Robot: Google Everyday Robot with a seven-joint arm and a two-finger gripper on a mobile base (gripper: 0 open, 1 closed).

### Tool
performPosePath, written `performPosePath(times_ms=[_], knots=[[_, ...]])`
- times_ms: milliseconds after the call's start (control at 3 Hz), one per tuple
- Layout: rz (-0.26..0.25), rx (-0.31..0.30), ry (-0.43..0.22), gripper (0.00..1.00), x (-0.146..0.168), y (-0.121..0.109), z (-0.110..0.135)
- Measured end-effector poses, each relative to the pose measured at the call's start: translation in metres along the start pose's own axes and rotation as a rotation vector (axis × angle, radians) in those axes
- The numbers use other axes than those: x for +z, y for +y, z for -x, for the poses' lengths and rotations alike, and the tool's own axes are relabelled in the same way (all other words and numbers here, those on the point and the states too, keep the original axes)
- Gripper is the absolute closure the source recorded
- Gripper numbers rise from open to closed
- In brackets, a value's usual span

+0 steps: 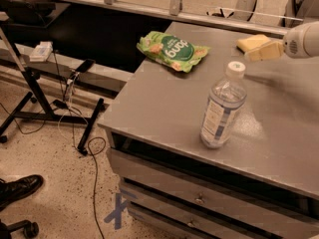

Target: Move sponge near blue plastic bottle

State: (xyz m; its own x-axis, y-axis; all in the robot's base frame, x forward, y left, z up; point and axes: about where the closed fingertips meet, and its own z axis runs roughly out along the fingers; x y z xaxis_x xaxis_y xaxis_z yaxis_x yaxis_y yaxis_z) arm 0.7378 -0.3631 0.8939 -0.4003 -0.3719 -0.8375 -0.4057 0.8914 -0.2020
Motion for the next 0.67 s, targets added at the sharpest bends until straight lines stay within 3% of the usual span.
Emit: performPosePath(times_ms=[333, 667], knots=[[0.007, 0.017, 0.005, 0.00, 0.022, 0.012, 0.000], [-0.024, 0.028, 0.006, 0.00, 0.049, 0.006, 0.001]])
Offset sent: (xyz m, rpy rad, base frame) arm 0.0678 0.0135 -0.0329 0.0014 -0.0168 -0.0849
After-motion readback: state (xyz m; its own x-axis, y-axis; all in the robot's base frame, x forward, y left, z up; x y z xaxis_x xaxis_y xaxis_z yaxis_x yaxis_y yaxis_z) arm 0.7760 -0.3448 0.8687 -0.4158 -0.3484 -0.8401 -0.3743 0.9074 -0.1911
